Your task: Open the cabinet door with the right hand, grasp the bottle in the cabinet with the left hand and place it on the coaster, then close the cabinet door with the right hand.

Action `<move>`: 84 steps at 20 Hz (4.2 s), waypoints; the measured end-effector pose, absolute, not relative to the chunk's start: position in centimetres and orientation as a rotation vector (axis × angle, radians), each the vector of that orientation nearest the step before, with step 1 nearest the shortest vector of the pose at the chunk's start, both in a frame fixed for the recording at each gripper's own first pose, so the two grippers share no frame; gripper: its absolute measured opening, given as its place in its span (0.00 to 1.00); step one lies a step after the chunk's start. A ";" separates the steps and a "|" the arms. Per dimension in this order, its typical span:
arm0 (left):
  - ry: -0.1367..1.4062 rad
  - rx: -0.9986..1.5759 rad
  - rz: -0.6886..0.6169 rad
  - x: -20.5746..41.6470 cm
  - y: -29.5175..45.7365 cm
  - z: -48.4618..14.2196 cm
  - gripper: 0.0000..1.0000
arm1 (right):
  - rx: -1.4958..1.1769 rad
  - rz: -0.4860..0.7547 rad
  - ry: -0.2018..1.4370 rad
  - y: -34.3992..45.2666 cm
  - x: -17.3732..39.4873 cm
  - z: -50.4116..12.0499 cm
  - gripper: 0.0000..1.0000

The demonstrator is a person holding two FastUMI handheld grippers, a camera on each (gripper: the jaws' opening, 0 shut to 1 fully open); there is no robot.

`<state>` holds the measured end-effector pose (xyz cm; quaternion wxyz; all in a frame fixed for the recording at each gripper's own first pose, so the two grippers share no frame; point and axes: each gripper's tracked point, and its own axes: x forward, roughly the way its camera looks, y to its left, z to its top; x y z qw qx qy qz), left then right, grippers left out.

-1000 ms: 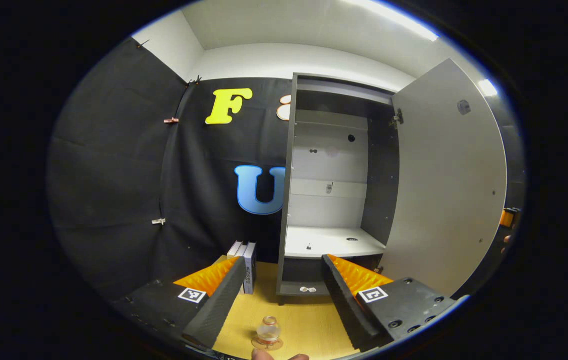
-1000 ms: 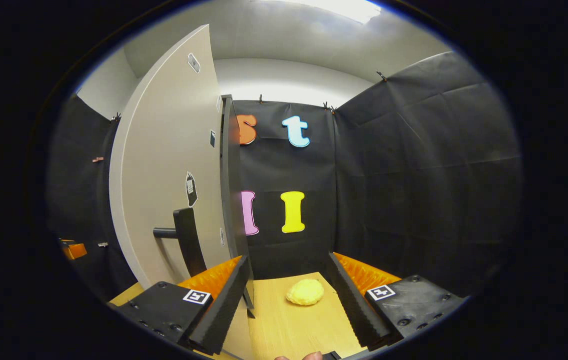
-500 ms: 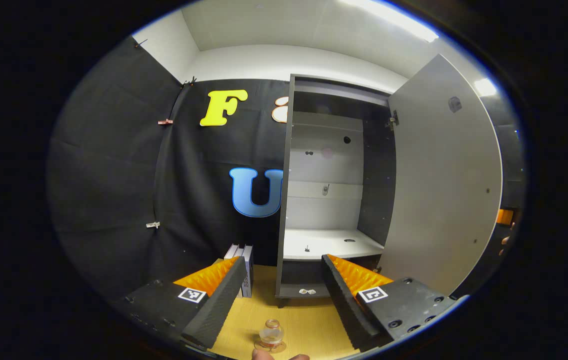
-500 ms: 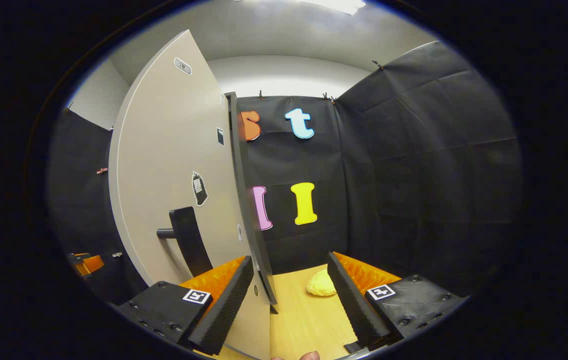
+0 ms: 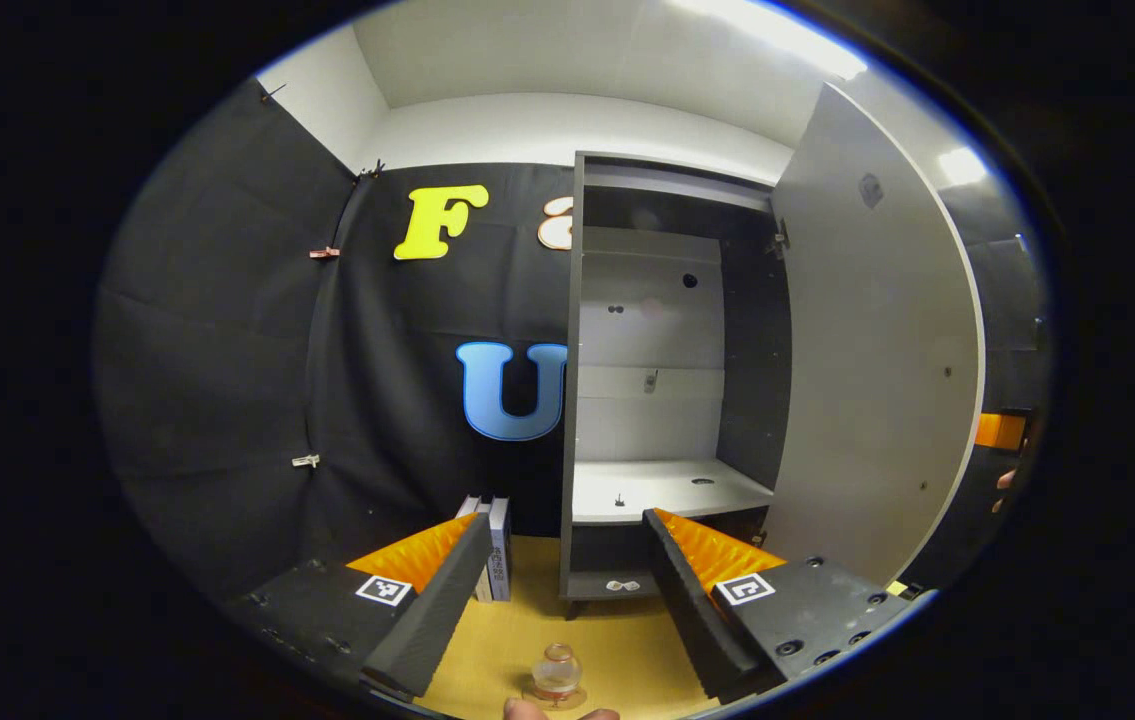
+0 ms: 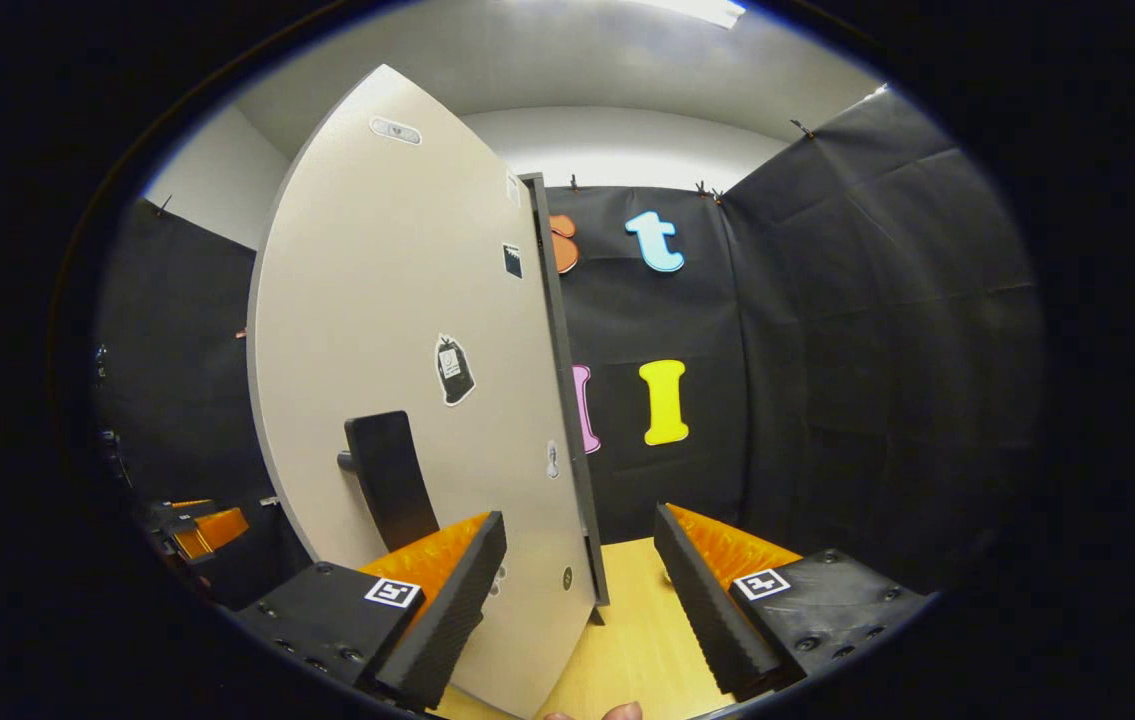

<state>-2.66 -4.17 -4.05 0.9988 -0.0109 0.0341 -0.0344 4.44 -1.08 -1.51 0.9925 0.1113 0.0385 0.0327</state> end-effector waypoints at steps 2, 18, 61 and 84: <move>0.067 -0.023 -0.063 -2.7 -3.8 -4.1 0.95 | 0.224 0.087 0.080 0.3 4.8 -1.5 0.98; 0.061 -0.004 -0.044 0.7 -0.3 -4.3 0.95 | 0.230 0.262 0.090 12.5 9.4 -2.0 0.98; 0.036 0.032 -0.114 -2.4 -7.0 -3.0 0.92 | 0.158 0.198 0.096 1.2 4.7 -2.3 0.98; 0.028 0.034 -0.142 -3.5 -8.2 -2.9 0.95 | 0.162 0.151 0.102 -0.1 4.4 -1.8 0.98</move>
